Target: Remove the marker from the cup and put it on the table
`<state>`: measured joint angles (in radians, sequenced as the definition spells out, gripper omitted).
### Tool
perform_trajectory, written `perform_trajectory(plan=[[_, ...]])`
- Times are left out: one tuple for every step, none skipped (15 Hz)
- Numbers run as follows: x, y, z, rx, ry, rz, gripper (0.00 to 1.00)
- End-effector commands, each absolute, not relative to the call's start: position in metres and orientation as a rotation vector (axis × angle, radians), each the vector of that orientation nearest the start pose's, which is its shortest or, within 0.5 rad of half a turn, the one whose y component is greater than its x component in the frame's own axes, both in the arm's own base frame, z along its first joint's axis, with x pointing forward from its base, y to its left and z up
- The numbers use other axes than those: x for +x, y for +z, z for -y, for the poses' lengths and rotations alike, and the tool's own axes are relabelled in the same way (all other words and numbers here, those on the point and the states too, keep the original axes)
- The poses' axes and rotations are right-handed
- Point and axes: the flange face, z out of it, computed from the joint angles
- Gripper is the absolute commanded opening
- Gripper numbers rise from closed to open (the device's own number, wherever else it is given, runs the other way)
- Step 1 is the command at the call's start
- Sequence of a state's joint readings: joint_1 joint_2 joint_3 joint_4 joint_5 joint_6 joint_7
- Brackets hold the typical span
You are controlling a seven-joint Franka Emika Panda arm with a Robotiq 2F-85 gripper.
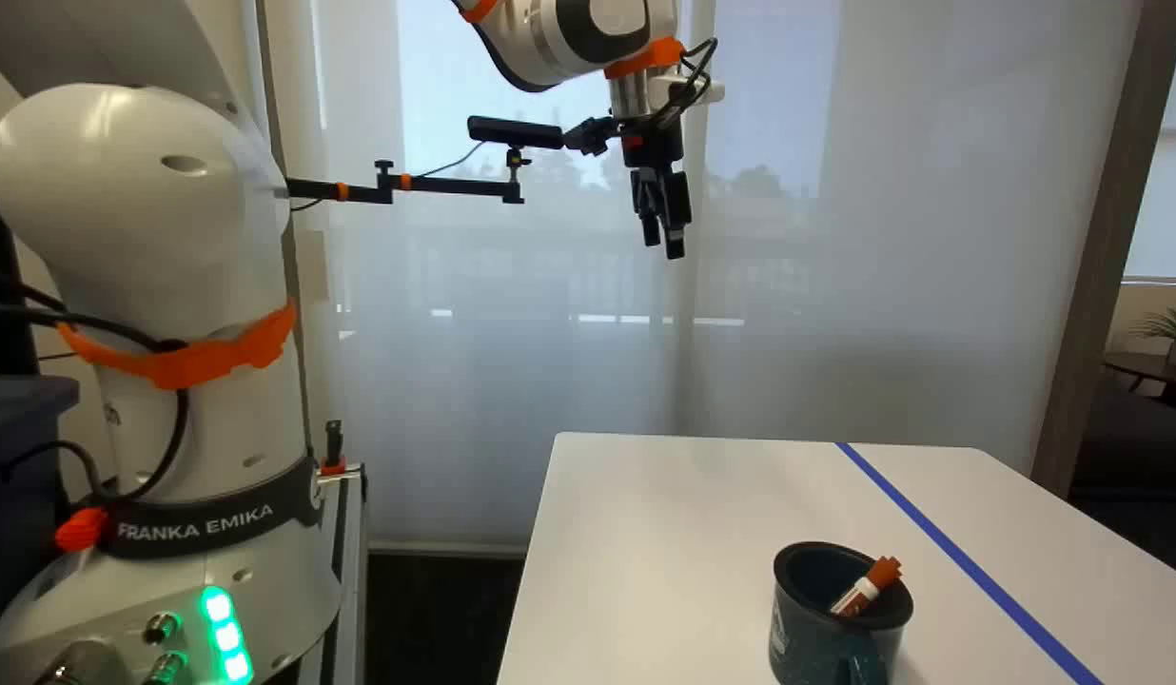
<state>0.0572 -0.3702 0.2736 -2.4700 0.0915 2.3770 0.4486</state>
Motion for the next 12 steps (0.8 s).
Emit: perform_trajectory(plan=[[0.426, 0.451, -0.151, -3.028, -0.394, -0.272, 1.0], [0.426, 0.452, -0.151, -3.027, -0.398, -0.272, 1.0], [0.426, 0.453, -0.151, -3.026, -0.4, -0.271, 1.0], [0.426, 0.453, -0.151, -3.026, -0.4, -0.271, 1.0], [0.426, 0.453, -0.151, -3.026, -0.4, -0.271, 1.0], [0.426, 0.453, -0.151, -3.026, -0.4, -0.271, 1.0], [0.426, 0.453, -0.151, -3.026, -0.4, -0.271, 1.0], [0.43, 0.455, -0.152, -3.035, -0.424, -0.282, 1.0], [0.432, 0.458, -0.148, -3.031, -0.446, -0.286, 1.0], [0.434, 0.46, -0.138, -3.034, -0.458, -0.309, 1.0], [0.435, 0.462, -0.129, -3.037, -0.47, -0.319, 1.0], [0.438, 0.464, -0.117, -3.036, -0.502, -0.339, 1.0]])
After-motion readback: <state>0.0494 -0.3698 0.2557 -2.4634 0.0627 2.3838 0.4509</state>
